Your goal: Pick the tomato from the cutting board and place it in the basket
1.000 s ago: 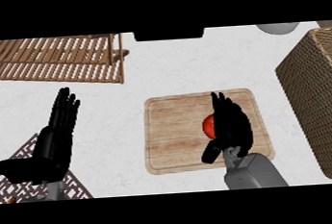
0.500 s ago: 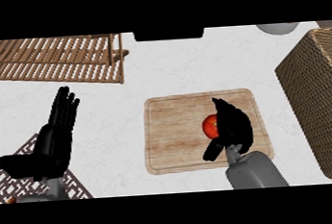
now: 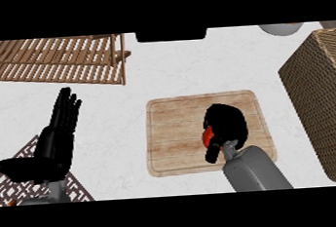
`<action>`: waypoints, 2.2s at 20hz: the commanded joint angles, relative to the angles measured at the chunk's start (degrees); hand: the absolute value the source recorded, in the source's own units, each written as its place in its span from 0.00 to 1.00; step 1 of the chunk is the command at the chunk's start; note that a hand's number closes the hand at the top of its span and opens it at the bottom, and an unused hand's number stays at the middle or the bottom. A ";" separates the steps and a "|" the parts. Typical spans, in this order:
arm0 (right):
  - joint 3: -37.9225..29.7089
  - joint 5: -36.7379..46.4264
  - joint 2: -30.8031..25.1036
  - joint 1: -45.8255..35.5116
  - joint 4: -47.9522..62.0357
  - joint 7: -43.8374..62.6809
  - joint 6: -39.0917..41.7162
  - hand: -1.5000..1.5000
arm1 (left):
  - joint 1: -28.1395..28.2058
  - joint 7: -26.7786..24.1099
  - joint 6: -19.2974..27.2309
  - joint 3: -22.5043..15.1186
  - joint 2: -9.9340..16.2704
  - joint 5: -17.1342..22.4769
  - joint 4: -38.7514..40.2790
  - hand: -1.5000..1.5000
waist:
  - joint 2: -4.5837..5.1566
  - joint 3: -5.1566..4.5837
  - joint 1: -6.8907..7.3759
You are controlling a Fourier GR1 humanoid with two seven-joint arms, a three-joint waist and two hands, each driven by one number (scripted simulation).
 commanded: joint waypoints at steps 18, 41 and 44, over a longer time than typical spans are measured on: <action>-36.29 13.02 -11.70 -22.63 26.81 28.19 -26.03 1.00 | -2.82 0.18 -1.71 -3.52 -1.66 -1.07 -0.44 0.50 | 3.04 0.27 6.27; -47.24 45.11 -10.97 -46.85 35.79 39.77 -41.40 1.00 | -3.60 0.12 -0.81 -1.54 -1.30 -1.58 2.14 0.50 | 1.71 0.01 4.26; -50.40 49.70 -10.60 -46.31 37.43 39.84 -39.54 1.00 | -3.73 1.96 -0.82 -1.43 -1.41 -0.81 0.87 0.50 | 1.48 0.02 3.84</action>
